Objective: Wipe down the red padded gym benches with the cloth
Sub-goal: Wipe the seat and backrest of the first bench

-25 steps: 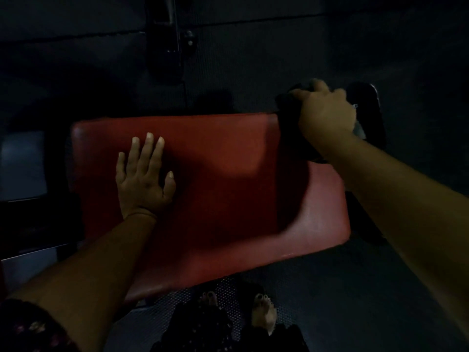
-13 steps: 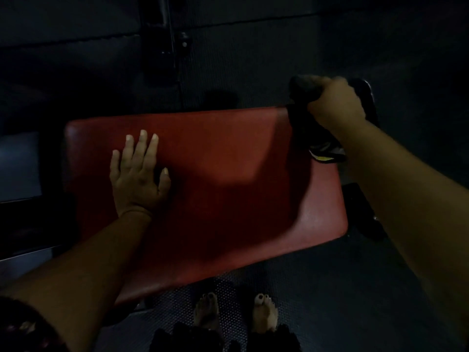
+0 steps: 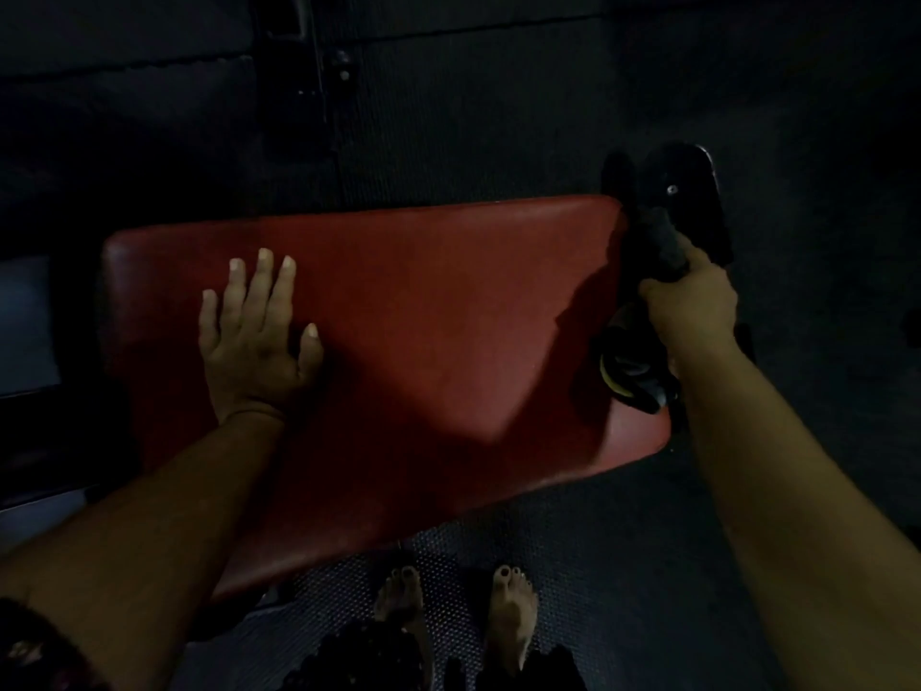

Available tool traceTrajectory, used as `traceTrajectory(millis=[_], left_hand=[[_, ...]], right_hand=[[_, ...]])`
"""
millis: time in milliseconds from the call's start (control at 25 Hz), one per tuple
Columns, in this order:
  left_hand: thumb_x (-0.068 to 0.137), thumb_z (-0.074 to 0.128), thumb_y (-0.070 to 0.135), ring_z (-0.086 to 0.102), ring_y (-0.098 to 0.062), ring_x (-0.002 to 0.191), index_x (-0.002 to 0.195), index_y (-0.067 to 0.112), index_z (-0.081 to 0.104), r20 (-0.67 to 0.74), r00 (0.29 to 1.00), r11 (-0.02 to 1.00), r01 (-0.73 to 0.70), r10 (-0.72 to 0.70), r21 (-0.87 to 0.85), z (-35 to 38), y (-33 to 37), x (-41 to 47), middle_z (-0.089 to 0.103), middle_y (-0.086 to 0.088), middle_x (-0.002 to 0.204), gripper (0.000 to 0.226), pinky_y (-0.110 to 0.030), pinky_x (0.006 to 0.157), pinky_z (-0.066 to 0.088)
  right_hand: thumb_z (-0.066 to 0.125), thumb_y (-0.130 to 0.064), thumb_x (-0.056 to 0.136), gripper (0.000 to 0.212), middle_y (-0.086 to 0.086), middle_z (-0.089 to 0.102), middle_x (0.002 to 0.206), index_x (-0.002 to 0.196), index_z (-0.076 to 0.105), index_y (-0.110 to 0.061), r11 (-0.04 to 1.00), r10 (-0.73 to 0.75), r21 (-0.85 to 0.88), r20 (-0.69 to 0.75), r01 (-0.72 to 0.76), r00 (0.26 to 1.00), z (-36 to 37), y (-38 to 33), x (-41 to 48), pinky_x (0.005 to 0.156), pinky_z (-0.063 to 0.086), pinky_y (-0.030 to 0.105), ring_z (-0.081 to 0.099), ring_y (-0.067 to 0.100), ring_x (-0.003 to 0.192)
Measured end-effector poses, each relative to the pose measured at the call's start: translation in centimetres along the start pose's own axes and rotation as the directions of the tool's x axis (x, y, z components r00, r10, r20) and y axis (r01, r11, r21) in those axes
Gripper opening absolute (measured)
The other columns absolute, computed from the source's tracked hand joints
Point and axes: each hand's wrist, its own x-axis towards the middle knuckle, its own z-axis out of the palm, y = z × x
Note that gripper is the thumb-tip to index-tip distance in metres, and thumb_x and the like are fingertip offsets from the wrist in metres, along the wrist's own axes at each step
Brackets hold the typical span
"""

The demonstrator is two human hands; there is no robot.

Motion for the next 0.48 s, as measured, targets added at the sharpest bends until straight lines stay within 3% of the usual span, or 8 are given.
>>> traceTrajectory(millis=[320,480], left_hand=[[0.095,0.026,0.048,0.024,-0.033,0.147,0.151,0.012,0.036,-0.014,1.000,1.000,-0.020,0.020,-0.003,0.0,-0.2,0.1,0.034,-0.011,0.157,0.067,-0.051,0.117,0.013],[0.091,0.028,0.045,0.023,-0.035,0.147,0.151,0.010,0.036,-0.003,1.000,1.000,-0.002,0.002,-0.022,-0.1,-0.1,0.1,0.033,-0.013,0.157,0.069,-0.053,0.117,0.012]], right_hand=[[0.054,-0.014,0.088,0.059,0.011,0.057,0.134,0.143,0.045,-0.033,0.992,-0.118,-0.040,-0.008,0.118,0.993,0.1,-3.8,4.4,0.097,0.049,0.043,0.057,0.032,0.118],[0.058,-0.012,0.088,0.062,0.013,0.058,0.133,0.146,0.043,-0.028,0.994,-0.109,-0.008,0.059,0.110,0.992,-0.3,-0.6,2.8,0.096,0.049,0.041,0.056,0.033,0.117]])
